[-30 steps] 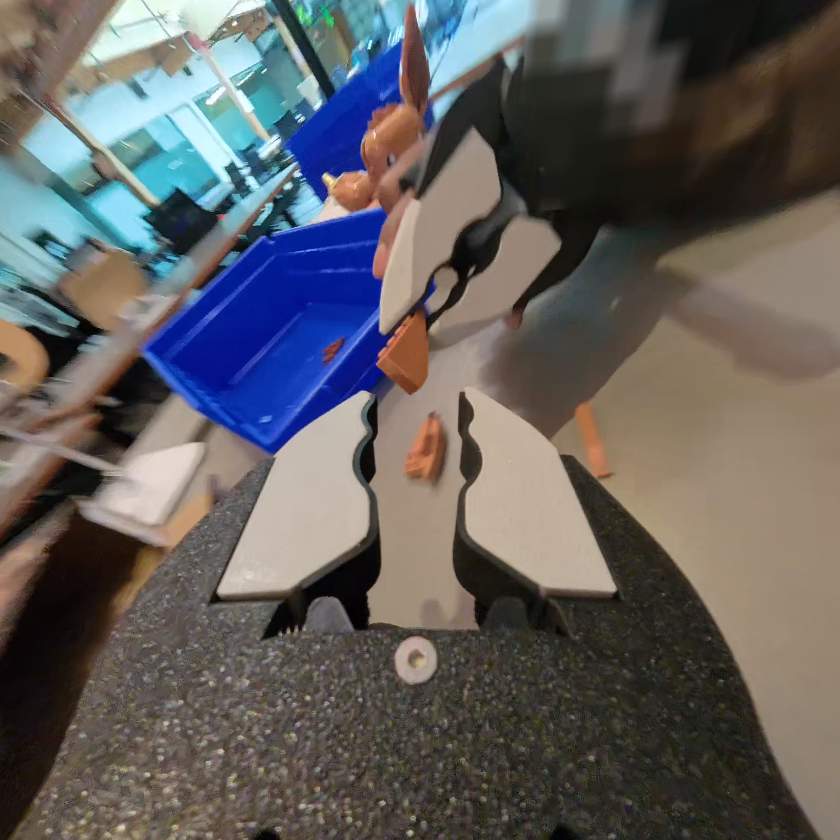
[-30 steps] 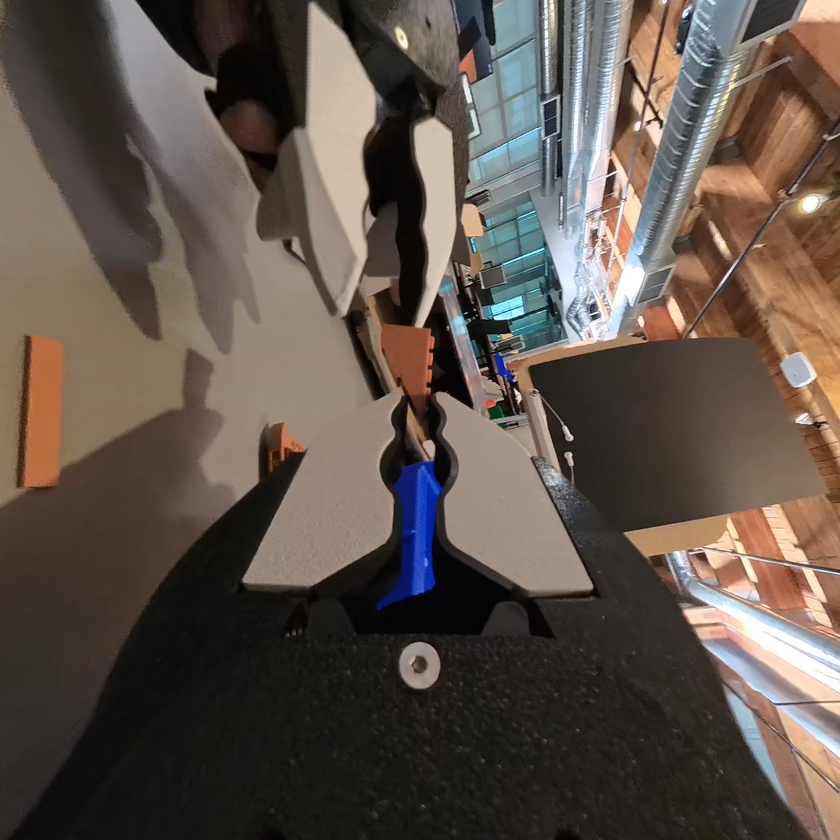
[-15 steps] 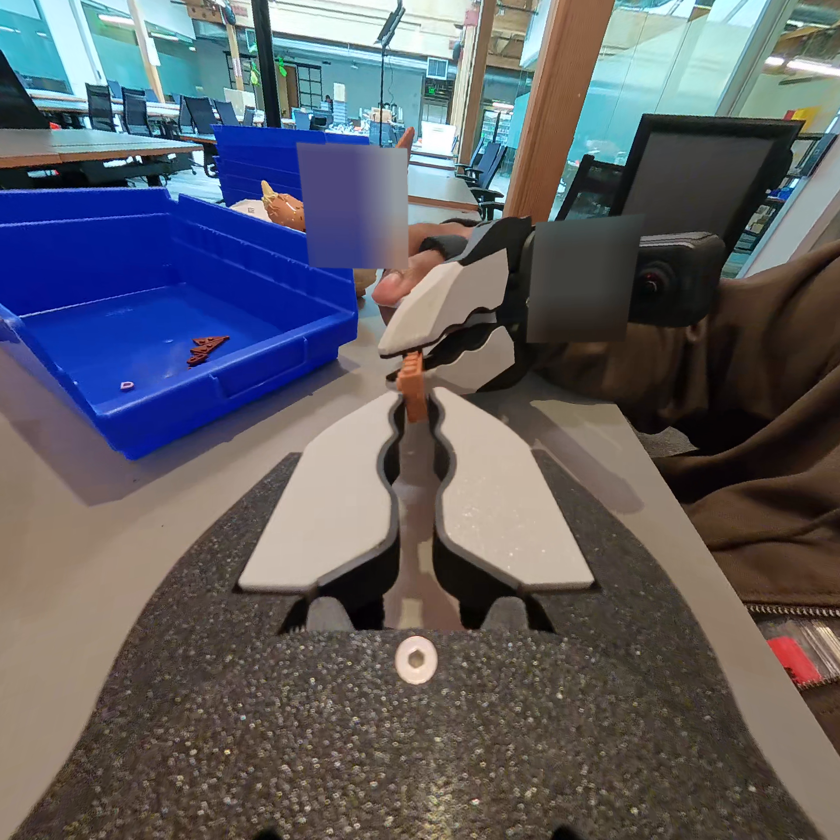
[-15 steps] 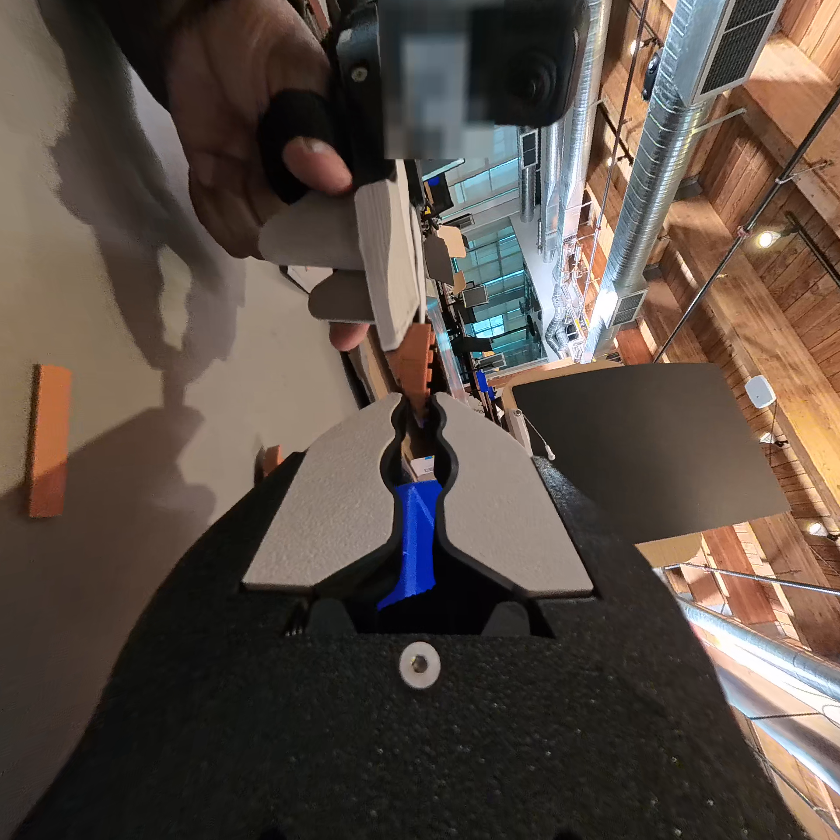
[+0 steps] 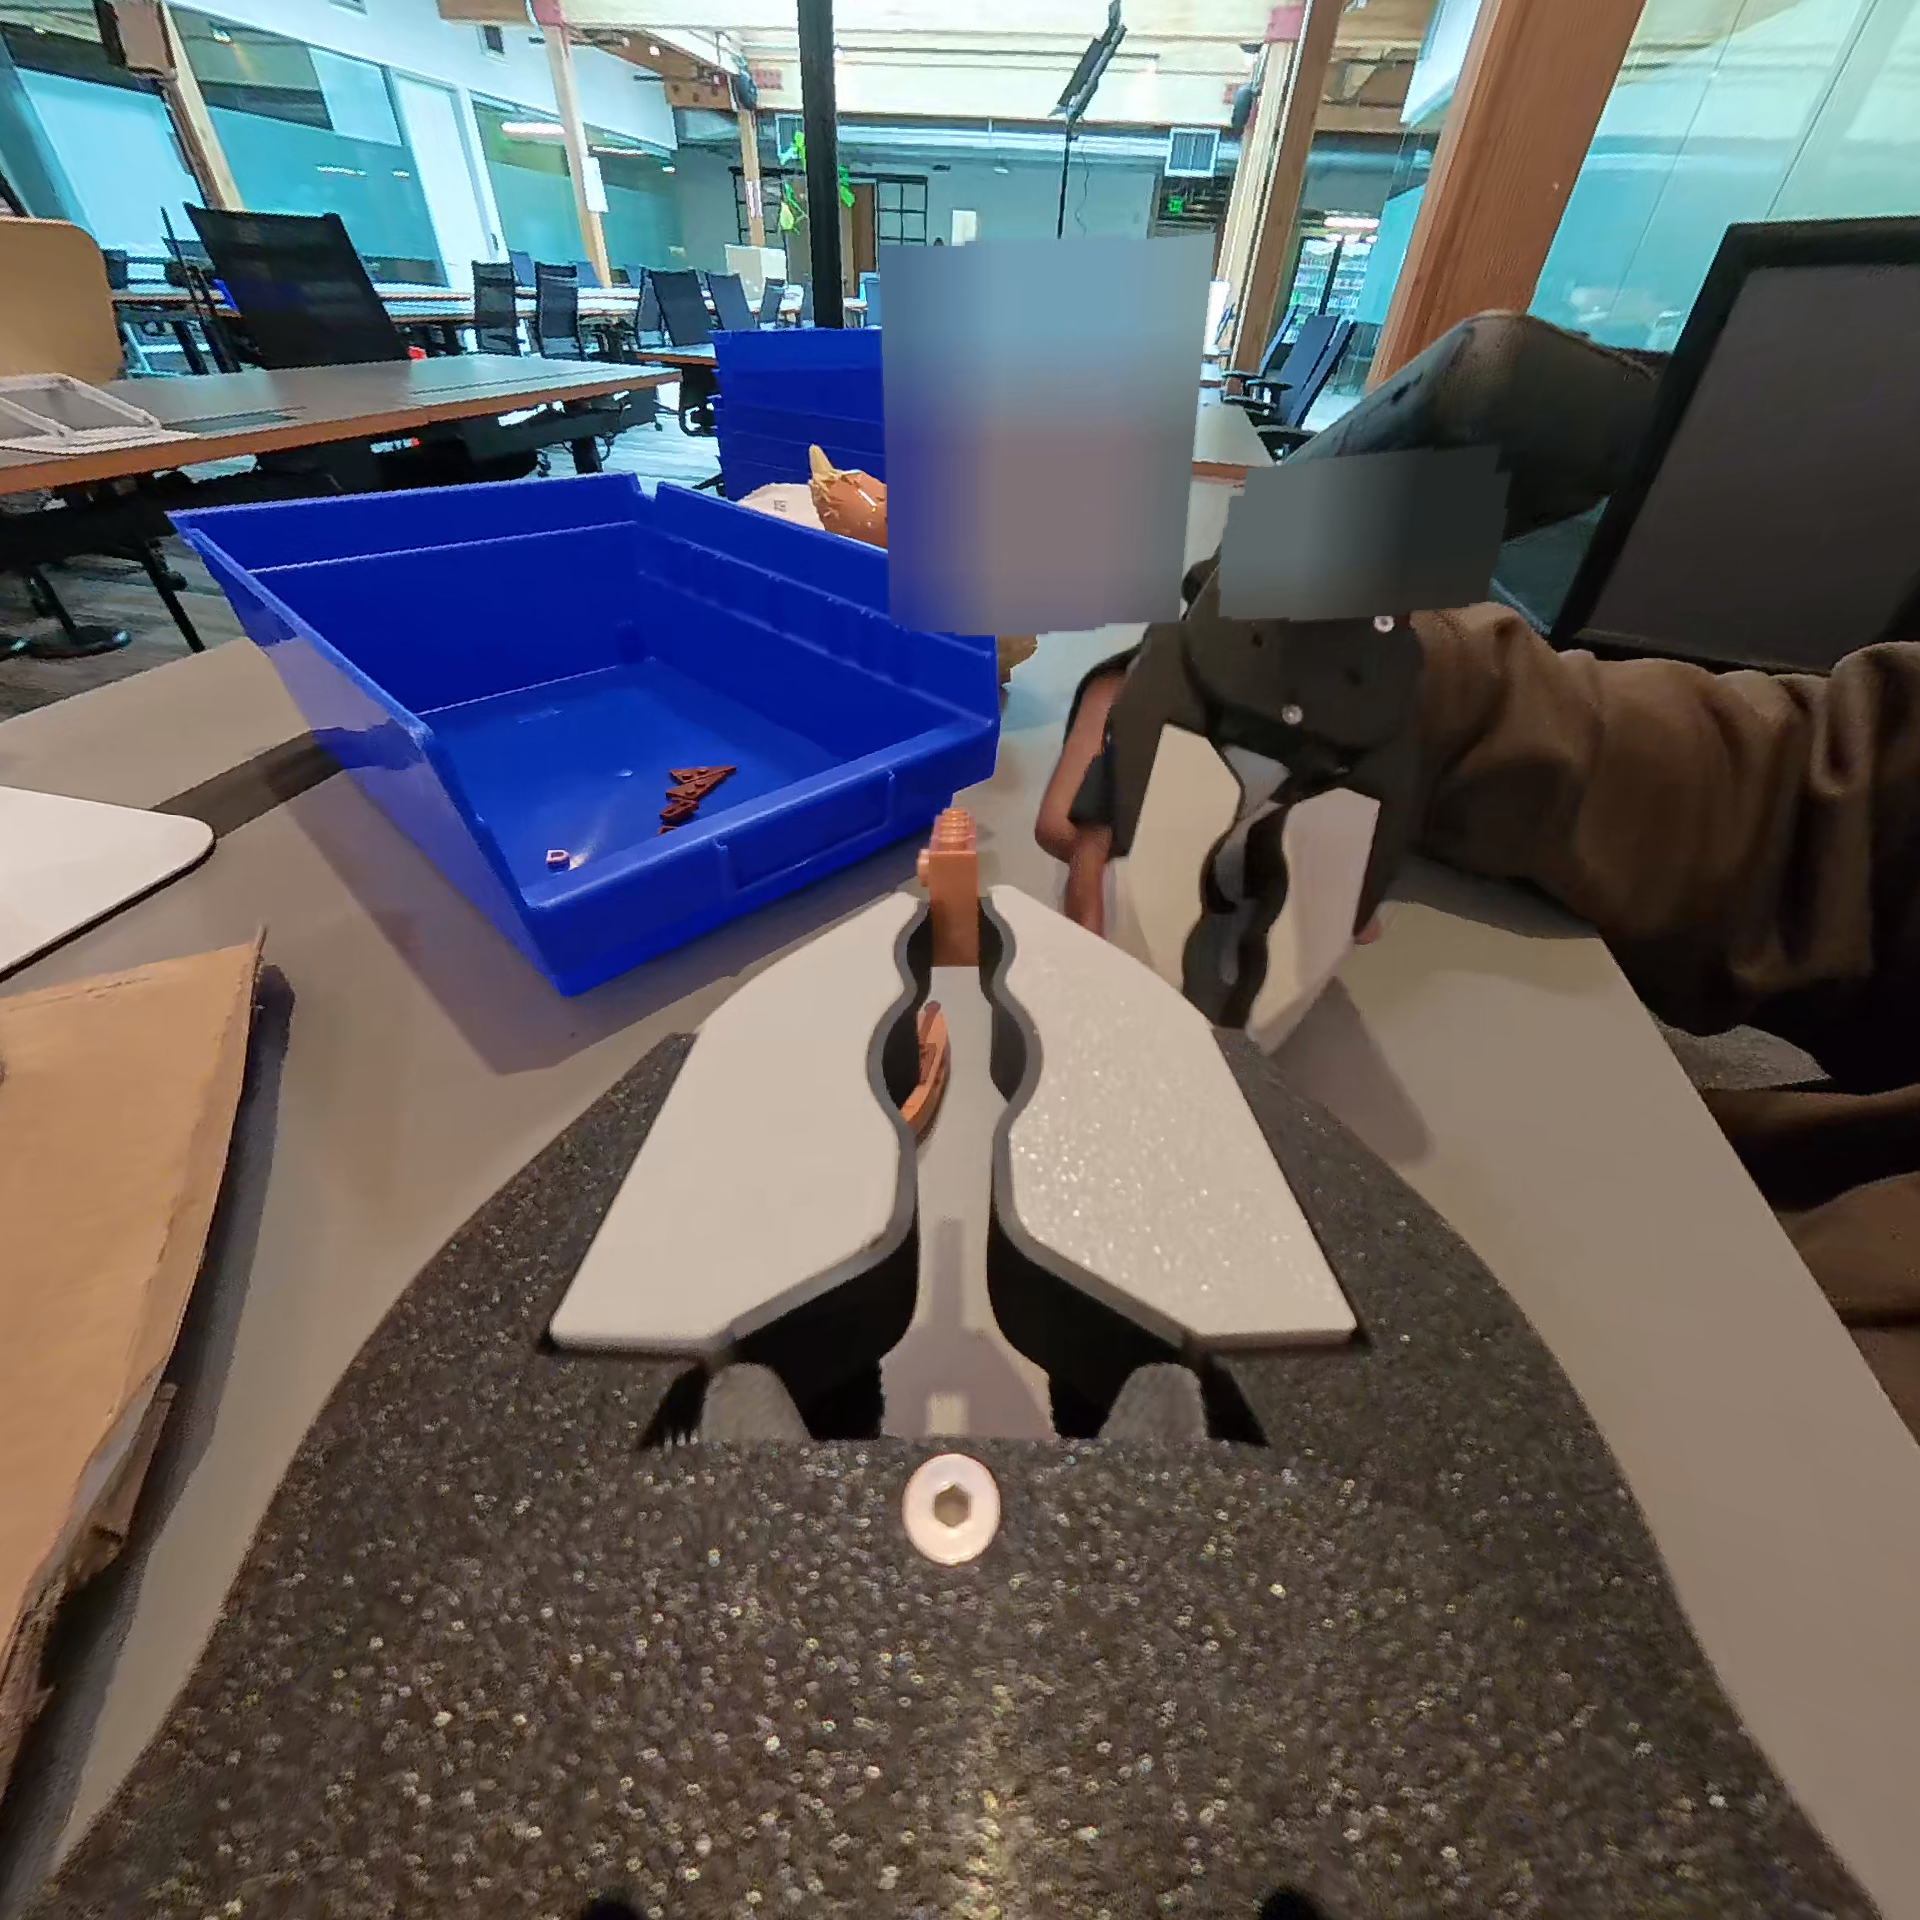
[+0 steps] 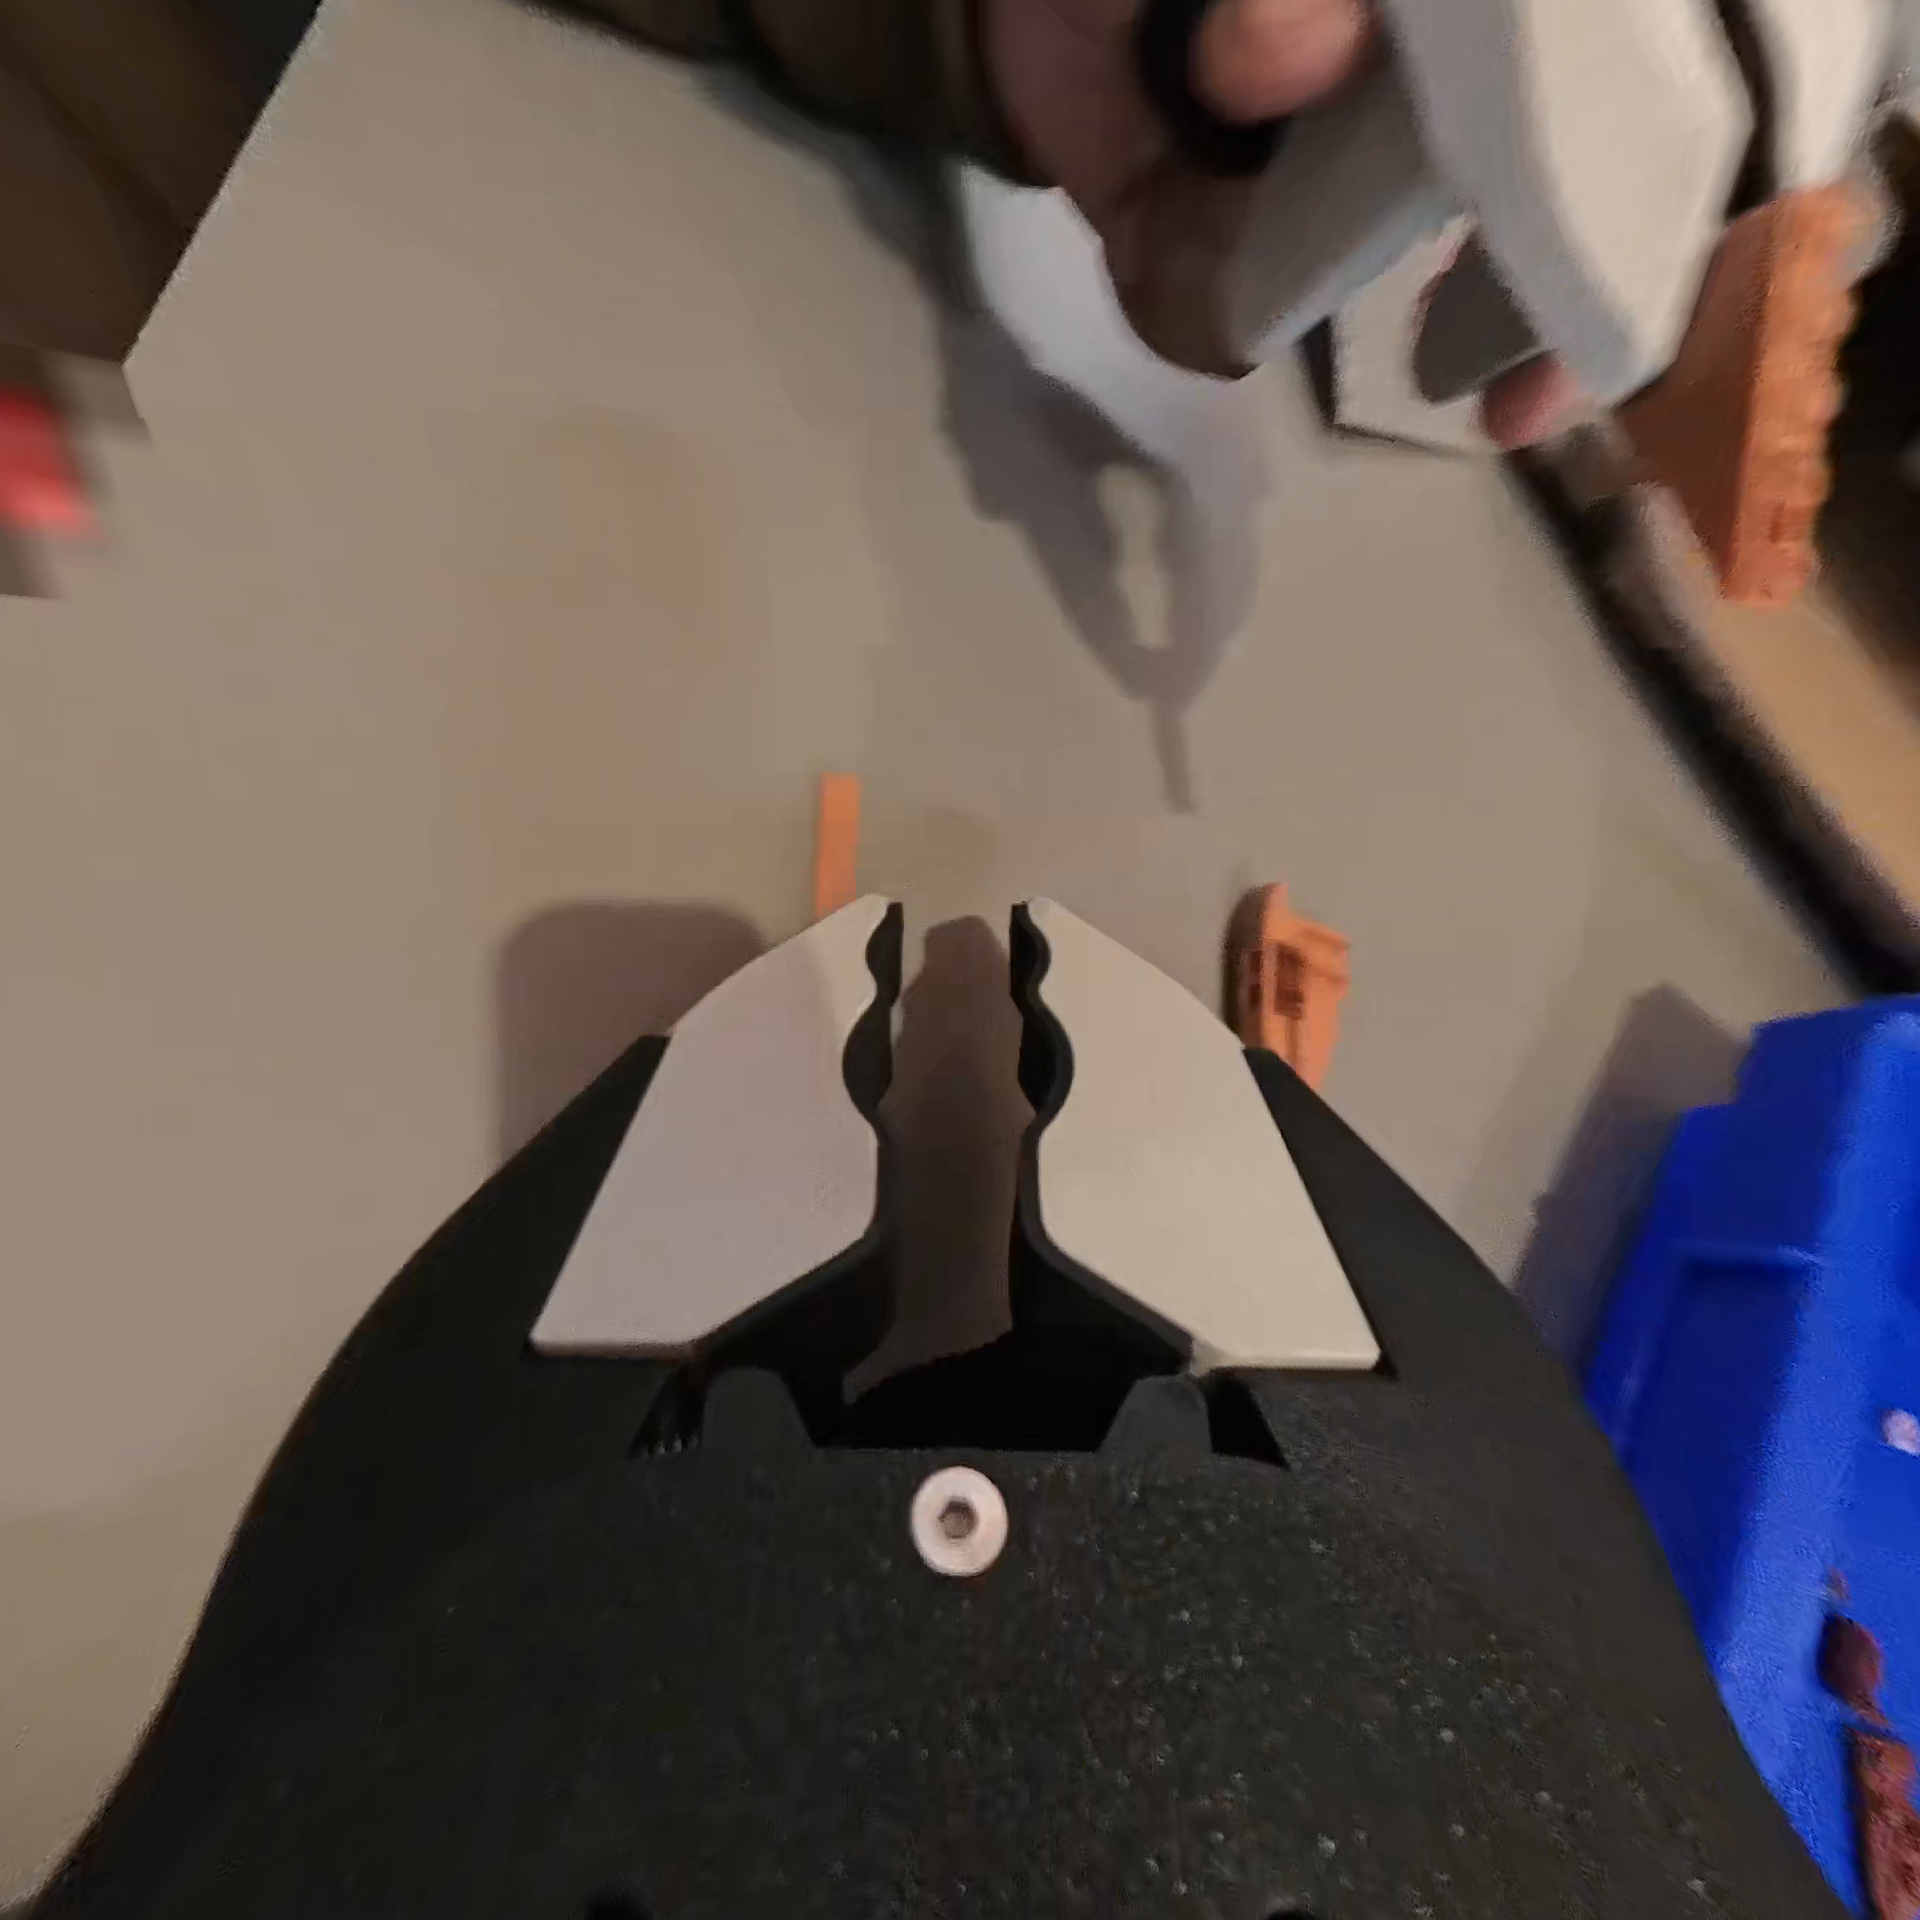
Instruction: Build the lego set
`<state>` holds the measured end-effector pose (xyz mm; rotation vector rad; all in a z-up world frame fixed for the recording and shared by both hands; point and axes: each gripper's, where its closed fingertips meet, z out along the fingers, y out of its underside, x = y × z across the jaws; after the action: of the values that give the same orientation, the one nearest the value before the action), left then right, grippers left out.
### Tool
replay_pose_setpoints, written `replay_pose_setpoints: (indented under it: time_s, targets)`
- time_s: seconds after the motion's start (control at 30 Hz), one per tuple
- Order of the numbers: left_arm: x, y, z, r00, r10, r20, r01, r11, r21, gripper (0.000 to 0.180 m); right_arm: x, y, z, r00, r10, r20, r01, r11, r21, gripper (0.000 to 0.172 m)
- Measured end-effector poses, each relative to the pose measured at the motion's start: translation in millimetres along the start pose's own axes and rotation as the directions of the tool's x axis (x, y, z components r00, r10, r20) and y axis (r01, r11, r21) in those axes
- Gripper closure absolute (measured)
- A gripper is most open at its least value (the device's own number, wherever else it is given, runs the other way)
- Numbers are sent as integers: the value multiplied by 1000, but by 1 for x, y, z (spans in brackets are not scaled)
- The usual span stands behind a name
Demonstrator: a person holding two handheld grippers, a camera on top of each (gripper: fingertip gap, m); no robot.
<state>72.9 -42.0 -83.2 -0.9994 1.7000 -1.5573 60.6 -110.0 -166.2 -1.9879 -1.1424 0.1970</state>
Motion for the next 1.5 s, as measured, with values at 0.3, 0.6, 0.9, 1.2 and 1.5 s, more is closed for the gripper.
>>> replay_pose_setpoints:
  time_s: [0.3, 0.6, 0.9, 1.2, 1.5]
  targets:
    - [5, 5, 5, 998, 63, 0, -63, 997, -34, 173, -21, 8, 15, 994, 51, 101, -39, 993, -113, 148]
    - [7, 4, 6, 994, 108, 8, -108, 994, -26, 173, -22, 9, 17, 992, 80, 102, -64, 986, -155, 165]
    - [11, -6, 4, 988, 151, 20, -152, 988, 39, 173, 6, -14, -12, 996, 85, -15, -85, 996, 10, 165]
    - [19, -15, 5, 977, 211, 36, -214, 972, 95, 172, 64, -93, -85, 987, 77, -141, -61, 991, 115, 165]
    - [23, -26, -4, 993, 109, -49, -97, 975, 201, 173, 78, -115, -61, 999, 42, -30, -42, 999, -4, 165]
